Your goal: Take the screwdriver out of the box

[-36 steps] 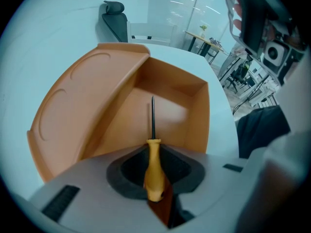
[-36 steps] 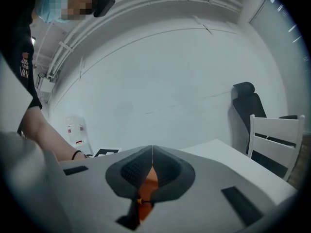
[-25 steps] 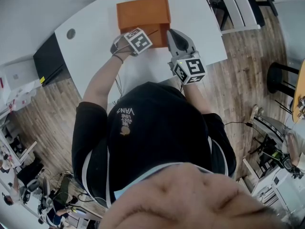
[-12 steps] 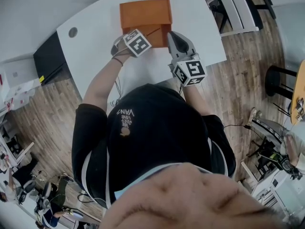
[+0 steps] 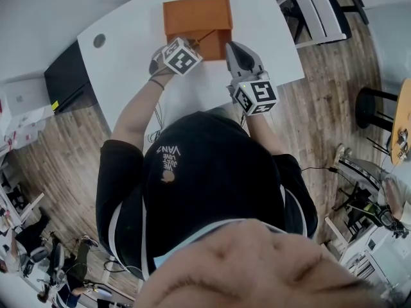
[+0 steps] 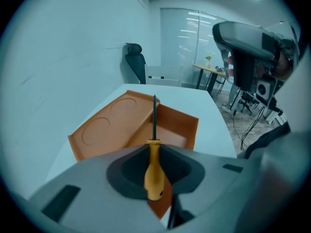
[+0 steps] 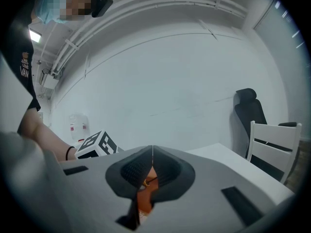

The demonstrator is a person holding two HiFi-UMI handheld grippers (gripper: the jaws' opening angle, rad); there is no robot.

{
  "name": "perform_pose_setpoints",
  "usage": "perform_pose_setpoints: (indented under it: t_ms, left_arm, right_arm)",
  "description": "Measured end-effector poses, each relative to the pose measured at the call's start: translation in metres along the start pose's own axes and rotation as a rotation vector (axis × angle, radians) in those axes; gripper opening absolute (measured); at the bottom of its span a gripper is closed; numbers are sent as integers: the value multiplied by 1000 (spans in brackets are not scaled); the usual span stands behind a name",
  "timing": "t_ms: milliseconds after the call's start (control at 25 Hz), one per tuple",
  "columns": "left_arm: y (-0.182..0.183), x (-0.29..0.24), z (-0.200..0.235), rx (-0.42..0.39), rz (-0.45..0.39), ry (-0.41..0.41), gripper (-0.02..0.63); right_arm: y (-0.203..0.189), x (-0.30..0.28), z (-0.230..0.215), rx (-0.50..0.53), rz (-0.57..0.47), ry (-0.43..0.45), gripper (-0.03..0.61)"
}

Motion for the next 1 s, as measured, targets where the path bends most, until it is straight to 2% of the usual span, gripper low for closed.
perform_pose_setpoints:
  t_ms: [480,1000]
  left_arm:
    - [23,29,2,23,-146,97,77]
    - [28,79,0,73,-300,179,77]
  right_arm:
    - [1,15,6,11,-19,-18,12]
    - [0,26,25,29,-28,-14,12]
Point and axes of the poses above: the fingertips, and each gripper's own axes: x backward along the fingers, z to its left, y out of its top, the point moved 1 cm from there along x, backward along the fingers, and after that the axes turned 10 degrees about -x, right-handed, at the moved point
